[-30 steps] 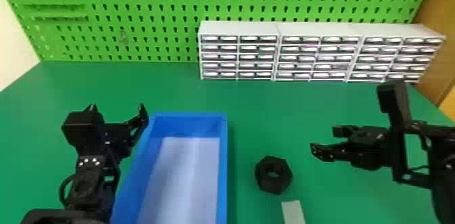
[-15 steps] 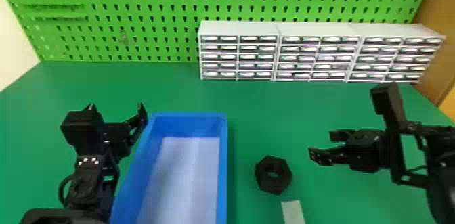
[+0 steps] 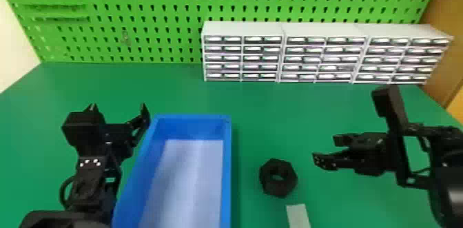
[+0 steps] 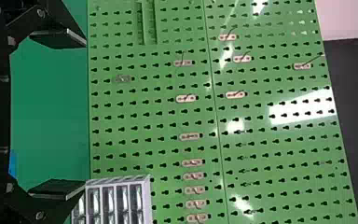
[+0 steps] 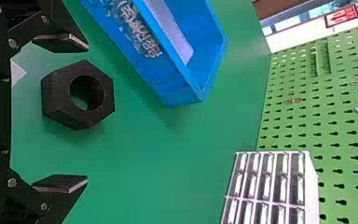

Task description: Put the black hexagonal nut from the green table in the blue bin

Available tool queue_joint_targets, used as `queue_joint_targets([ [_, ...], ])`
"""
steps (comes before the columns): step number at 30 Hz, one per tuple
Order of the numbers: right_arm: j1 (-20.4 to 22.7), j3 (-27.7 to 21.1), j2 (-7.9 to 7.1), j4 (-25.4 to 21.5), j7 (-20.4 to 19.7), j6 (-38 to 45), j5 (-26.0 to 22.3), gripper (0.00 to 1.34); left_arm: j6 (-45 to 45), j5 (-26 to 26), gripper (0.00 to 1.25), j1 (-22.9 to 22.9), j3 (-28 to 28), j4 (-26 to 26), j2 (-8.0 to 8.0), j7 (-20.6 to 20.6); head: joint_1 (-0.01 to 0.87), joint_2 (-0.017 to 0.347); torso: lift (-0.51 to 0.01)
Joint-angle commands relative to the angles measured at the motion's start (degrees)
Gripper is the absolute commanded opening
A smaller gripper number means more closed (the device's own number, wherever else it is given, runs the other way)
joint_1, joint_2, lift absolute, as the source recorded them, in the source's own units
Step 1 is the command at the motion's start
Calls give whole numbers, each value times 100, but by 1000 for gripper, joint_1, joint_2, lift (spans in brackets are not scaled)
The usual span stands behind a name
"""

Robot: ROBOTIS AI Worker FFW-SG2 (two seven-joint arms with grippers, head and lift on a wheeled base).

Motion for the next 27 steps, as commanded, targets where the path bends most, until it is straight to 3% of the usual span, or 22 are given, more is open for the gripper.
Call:
queue_joint_targets([
  [1, -24, 54, 15, 9, 68, 5, 202, 1051, 0, -7, 1042, -3, 0, 0, 0, 0, 657, 57, -95],
  [27, -59, 71, 50, 123, 173, 146, 299, 1051, -123, 28, 1040, 208, -61, 0, 0, 123, 657, 57, -95],
])
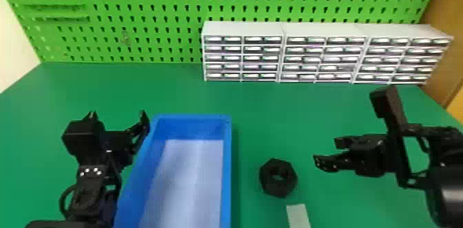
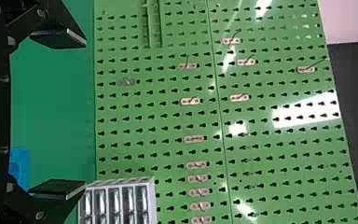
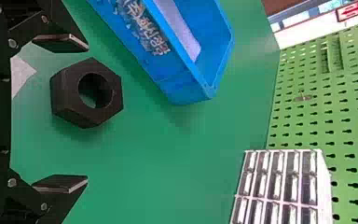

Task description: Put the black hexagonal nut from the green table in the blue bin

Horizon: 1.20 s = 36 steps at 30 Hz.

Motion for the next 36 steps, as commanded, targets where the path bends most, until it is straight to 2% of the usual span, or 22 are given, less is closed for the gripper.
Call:
queue_joint_targets([
  [1, -37, 66, 10, 76, 67, 47, 73, 1051, -7, -16, 1040, 2, -18, 0, 0, -2, 657, 57, -95],
  [13, -222, 435, 98, 358, 322, 65, 478, 1051, -7, -34, 1040, -42, -18, 0, 0, -2, 657, 57, -95],
  [21, -336, 453, 283, 648, 322, -102, 574, 1052, 2, -51, 1040, -59, -18, 0, 0, -2, 657, 57, -95],
  [36, -521, 602, 511, 1237, 322, -498, 715, 1052, 2, -69, 1040, -85, -36, 18, 0, -2, 657, 57, -95],
])
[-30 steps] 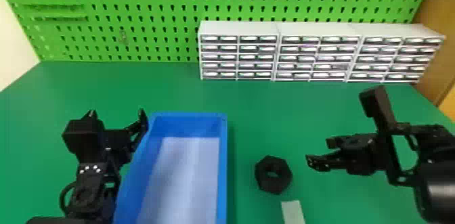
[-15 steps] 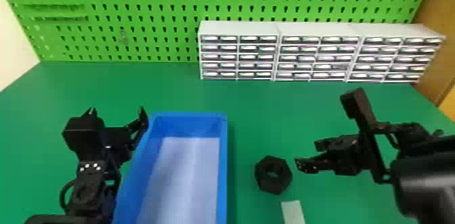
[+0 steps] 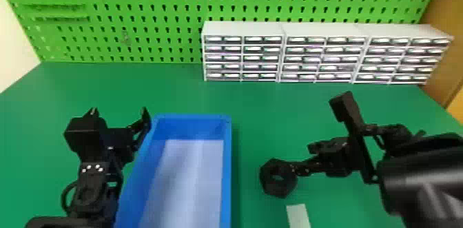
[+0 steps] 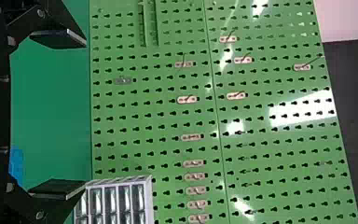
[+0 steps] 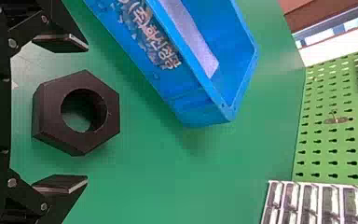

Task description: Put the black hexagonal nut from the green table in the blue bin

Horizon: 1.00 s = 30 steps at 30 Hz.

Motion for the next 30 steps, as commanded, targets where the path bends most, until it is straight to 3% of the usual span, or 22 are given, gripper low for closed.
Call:
queue_joint_targets([
  [1, -47, -1, 76, 179, 0, -154, 58, 1051, 5, -8, 1040, -9, -9, 11, 0, 0, 657, 57, -95],
  [21, -240, 69, 261, 873, -202, -725, 208, 1048, -12, -17, 1040, -53, -53, 55, 0, 9, 657, 57, -95],
  [30, -284, 78, 323, 1146, -413, -910, -12, 1048, -30, -17, 1040, -62, -62, 55, 0, 9, 657, 57, -95],
])
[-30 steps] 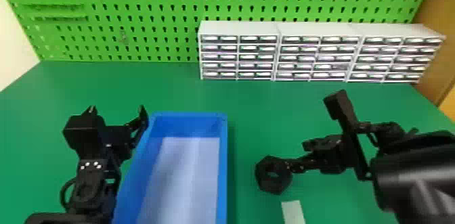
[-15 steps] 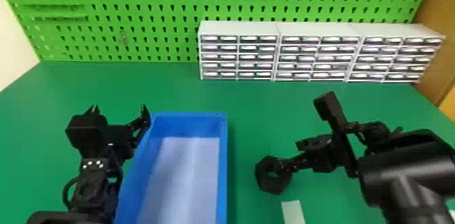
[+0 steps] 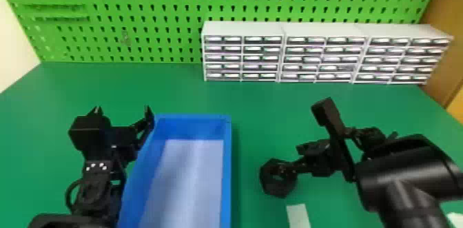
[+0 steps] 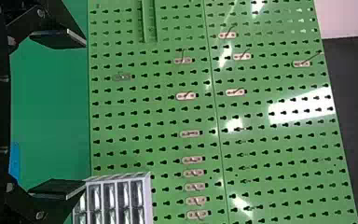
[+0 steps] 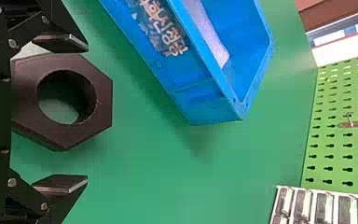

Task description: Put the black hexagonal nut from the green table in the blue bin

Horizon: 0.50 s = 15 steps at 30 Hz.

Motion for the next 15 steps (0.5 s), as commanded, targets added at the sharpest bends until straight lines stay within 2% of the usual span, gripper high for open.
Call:
queue_joint_targets([
  [1, -27, 0, 41, 134, -68, -95, -107, 1048, -7, 2, 1039, 0, -5, 0, 0, 0, 657, 57, -95],
  [11, -97, 106, 58, 381, -156, -183, -151, 1048, -16, 2, 1039, 0, -5, 9, 0, 0, 657, 57, -95],
  [15, -194, 255, 23, 398, -138, 116, -28, 1048, -25, 2, 1039, 0, -5, 9, 0, 0, 657, 57, -95],
])
